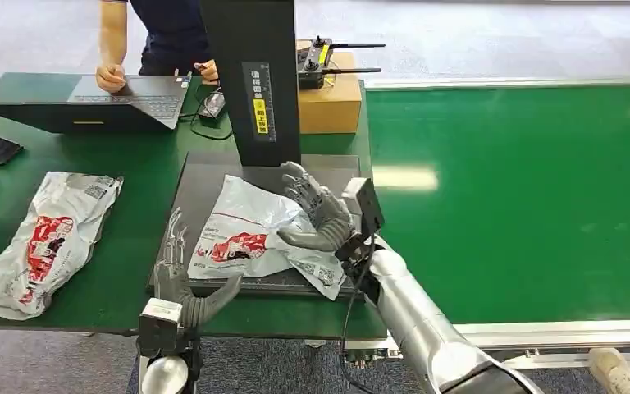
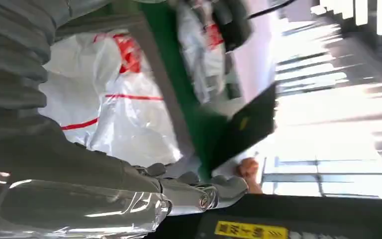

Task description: Moved the parcel from conveyor to table for the left to box.

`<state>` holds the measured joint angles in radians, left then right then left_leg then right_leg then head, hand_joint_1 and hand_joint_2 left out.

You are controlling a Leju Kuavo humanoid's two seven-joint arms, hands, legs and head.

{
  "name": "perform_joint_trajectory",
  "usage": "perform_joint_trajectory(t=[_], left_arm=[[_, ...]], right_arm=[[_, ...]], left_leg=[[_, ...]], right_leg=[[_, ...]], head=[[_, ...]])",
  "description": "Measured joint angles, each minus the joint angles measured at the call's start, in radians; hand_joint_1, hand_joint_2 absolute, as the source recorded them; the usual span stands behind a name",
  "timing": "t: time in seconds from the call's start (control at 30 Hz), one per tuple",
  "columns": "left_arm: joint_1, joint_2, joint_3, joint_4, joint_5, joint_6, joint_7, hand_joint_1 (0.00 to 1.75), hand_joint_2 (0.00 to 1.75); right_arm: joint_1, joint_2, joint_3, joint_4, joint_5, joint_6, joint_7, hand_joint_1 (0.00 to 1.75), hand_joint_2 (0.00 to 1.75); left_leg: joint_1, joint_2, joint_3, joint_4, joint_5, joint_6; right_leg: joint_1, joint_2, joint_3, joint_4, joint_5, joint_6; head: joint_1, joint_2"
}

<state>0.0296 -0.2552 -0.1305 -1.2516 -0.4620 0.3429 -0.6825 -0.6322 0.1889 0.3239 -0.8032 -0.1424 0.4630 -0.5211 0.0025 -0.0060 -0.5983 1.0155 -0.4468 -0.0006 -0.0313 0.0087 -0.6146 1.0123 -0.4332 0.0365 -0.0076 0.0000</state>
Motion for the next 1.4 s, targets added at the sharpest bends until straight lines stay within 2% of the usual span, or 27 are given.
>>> perform_joint_trajectory(t=[0.1,0.27,0.5,0.7,0.97,1.1,1.23,1.4], left_arm=[[0.000,0.000,0.005,0.000,-0.003,-0.005,0.001,0.00,1.75],[0.000,0.000,0.013,0.000,-0.005,-0.019,0.002,0.00,1.75],[-0.014,-0.001,0.021,0.015,-0.022,-0.032,0.000,0.00,1.75],[-0.051,0.000,0.024,0.034,-0.102,0.008,0.005,0.00,1.75],[-0.106,0.000,0.008,0.068,-0.185,0.051,0.023,0.00,1.75],[-0.149,0.007,-0.017,0.096,-0.299,0.084,0.072,0.00,1.75],[-0.243,0.022,-0.048,0.164,-0.414,0.049,0.142,0.00,1.75],[-0.398,0.047,-0.111,0.345,-0.604,-0.001,0.273,0.00,1.75]], right_arm=[[0.052,-0.023,-0.024,-0.097,-0.070,0.022,0.012,0.00,1.75],[0.151,-0.049,-0.070,-0.265,-0.054,-0.045,0.006,0.00,1.75],[0.324,-0.062,-0.145,-0.570,0.159,-0.310,-0.079,0.00,1.75],[0.446,-0.057,-0.187,-0.769,0.224,-0.356,-0.104,0.00,1.75],[0.509,-0.040,-0.220,-0.864,0.239,-0.351,-0.117,0.00,1.75],[0.522,-0.029,-0.237,-0.883,0.254,-0.334,-0.119,0.00,1.75],[0.556,-0.020,-0.258,-0.906,0.255,-0.341,-0.127,0.00,1.75],[0.601,-0.015,-0.282,-0.919,0.246,-0.359,-0.142,0.00,1.75]], left_leg=[[0.000,0.000,0.000,0.000,0.000,0.000],[0.000,0.000,0.000,0.000,0.000,0.000],[0.000,0.000,0.000,0.000,0.000,0.000],[0.000,0.000,0.000,-0.001,-0.001,0.000],[0.000,0.000,0.000,-0.001,0.000,0.000],[0.000,0.000,0.000,0.000,0.000,0.000],[0.000,-0.001,0.000,0.000,0.000,0.000],[0.000,-0.001,0.000,0.000,0.000,0.000]], right_leg=[[0.000,0.000,0.000,0.000,0.000,0.000],[0.000,0.000,0.000,0.000,0.000,0.000],[0.000,0.000,0.000,0.000,0.000,0.000],[0.000,0.000,0.000,0.000,0.000,0.000],[0.000,0.000,0.000,0.000,0.000,0.000],[0.000,0.000,0.000,0.000,0.000,0.000],[0.000,-0.001,0.001,0.000,0.000,0.000],[0.000,-0.001,0.001,0.000,0.001,0.001]], head=[[0.000,0.000],[0.000,0.000],[0.000,0.000],[0.000,0.000],[0.000,0.000],[0.000,0.000],[0.000,0.000],[0.000,0.000]])
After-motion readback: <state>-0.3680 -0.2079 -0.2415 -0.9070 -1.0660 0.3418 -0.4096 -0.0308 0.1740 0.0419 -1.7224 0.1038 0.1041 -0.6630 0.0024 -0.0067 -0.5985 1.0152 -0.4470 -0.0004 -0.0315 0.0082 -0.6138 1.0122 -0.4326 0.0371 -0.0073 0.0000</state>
